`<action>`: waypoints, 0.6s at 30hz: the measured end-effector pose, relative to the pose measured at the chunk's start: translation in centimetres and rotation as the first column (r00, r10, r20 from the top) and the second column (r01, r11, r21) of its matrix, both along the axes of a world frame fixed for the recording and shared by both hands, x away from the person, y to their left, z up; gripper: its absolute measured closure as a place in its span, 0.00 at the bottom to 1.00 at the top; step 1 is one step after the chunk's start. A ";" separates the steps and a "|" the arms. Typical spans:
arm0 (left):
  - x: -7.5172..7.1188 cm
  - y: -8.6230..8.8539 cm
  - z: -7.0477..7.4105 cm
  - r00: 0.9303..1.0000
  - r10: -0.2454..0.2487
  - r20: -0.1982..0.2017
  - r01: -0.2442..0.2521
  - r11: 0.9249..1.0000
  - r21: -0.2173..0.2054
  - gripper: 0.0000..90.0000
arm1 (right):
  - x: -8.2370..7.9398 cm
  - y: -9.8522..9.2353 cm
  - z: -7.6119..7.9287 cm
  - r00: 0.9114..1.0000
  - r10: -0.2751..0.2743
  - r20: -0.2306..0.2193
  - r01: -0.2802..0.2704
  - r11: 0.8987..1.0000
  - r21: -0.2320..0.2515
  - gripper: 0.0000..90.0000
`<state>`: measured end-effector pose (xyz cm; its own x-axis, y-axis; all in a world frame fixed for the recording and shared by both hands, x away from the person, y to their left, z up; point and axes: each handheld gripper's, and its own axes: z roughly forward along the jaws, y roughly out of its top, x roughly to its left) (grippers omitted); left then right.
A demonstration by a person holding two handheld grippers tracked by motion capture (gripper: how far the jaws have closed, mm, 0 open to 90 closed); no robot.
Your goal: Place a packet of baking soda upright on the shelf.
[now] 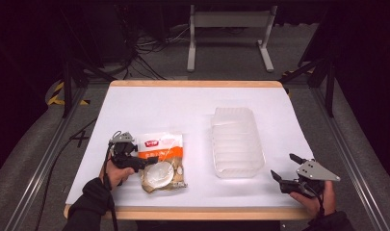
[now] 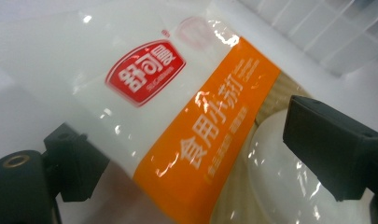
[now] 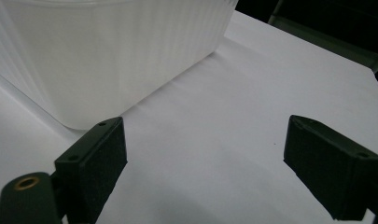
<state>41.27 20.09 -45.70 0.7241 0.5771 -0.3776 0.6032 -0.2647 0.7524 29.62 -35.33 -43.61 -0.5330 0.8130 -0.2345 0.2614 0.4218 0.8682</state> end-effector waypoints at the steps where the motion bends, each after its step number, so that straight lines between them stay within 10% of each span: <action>1: 0.1 -0.2 0.0 1.000 -0.006 -0.009 0.006 1.000 -0.002 0.14 | 0.0 0.0 0.0 1.000 0.000 -0.001 0.000 1.000 0.002 0.15; 9: 0.5 -2.2 0.0 0.991 -0.128 -0.036 0.127 0.992 -0.012 0.32 | 0.1 0.0 0.0 1.000 0.005 -0.005 -0.005 1.000 0.006 0.15; 18: 0.1 -3.4 0.2 0.988 -0.153 0.018 0.153 0.988 0.031 0.88 | 0.1 0.0 -0.1 1.000 0.012 -0.010 -0.012 1.000 0.008 0.15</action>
